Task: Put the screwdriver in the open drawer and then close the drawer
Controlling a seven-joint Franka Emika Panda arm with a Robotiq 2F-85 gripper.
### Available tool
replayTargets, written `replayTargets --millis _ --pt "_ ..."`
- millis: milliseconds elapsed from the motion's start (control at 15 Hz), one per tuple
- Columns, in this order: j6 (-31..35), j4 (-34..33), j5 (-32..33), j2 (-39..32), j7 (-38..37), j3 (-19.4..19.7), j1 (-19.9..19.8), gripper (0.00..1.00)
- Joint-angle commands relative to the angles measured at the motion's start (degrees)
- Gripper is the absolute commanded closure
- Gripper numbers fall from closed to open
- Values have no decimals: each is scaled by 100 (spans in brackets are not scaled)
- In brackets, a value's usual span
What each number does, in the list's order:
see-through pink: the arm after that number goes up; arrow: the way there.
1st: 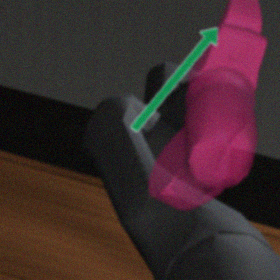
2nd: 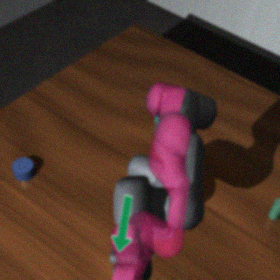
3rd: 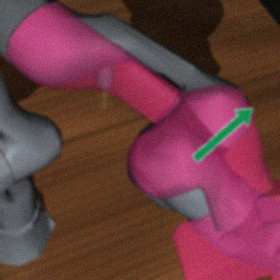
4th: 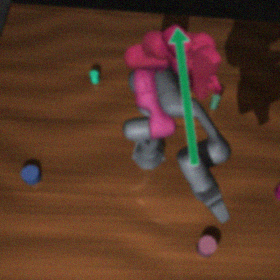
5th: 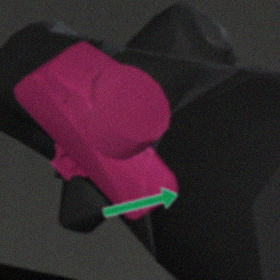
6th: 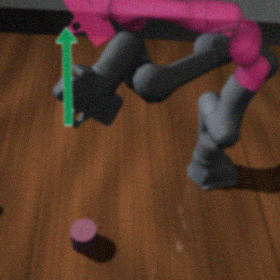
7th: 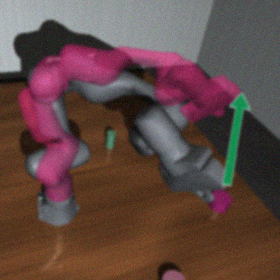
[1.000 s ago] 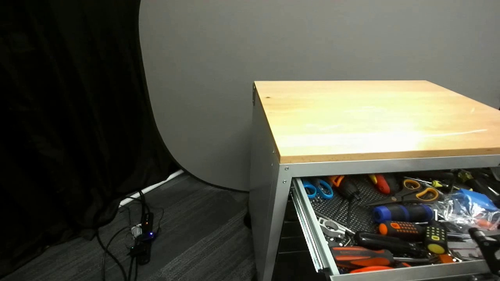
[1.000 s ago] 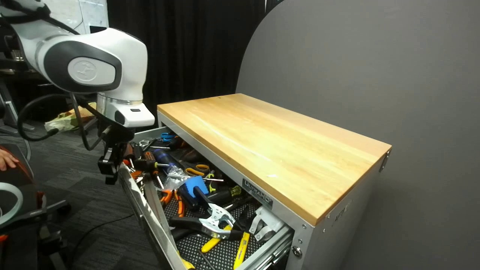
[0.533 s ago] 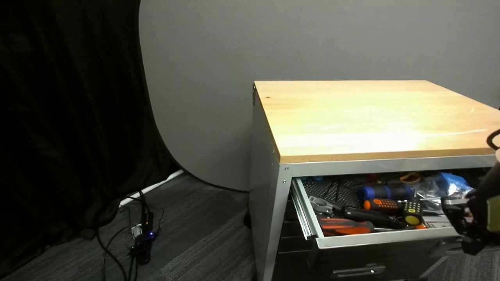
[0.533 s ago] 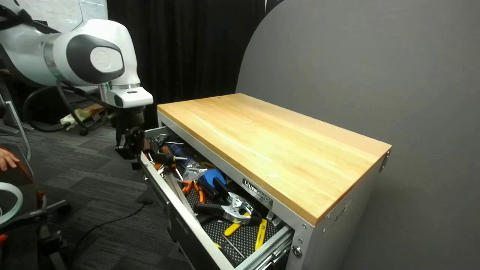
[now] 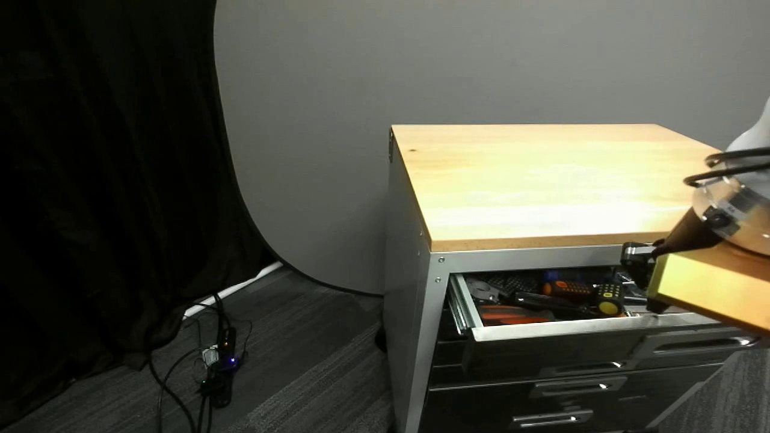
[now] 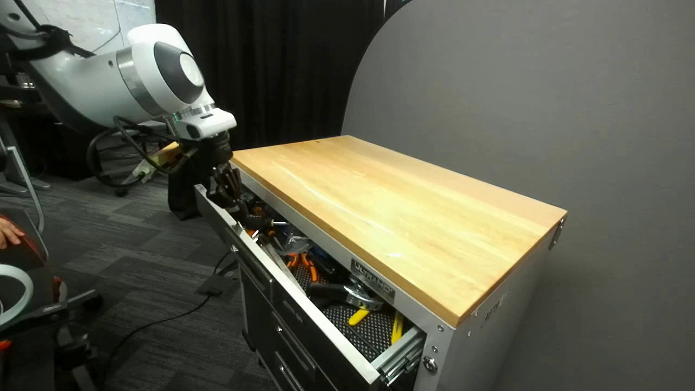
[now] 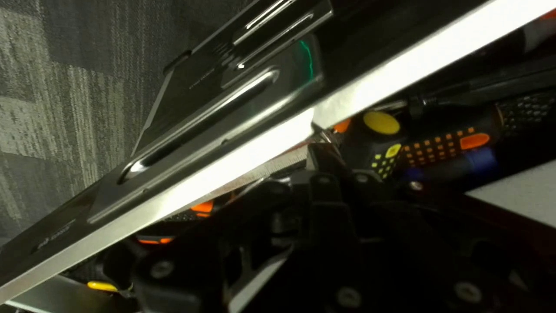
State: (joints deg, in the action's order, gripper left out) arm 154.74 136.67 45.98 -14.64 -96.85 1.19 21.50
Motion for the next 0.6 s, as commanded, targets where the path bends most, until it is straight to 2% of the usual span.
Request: replayTargets --millis 0,67,133,267,533 --pt "4 -10 -1330 -282 1187 -531 -368 100" --pt "-111 59 -1823 -164 1683 -881 -691 100" --pt "-315 52 -2198 -16 2077 -865 -640 100" --pt "-531 34 -2497 228 2381 -793 -586 100" --pt "-749 75 -3876 270 3776 -1209 -743 100"
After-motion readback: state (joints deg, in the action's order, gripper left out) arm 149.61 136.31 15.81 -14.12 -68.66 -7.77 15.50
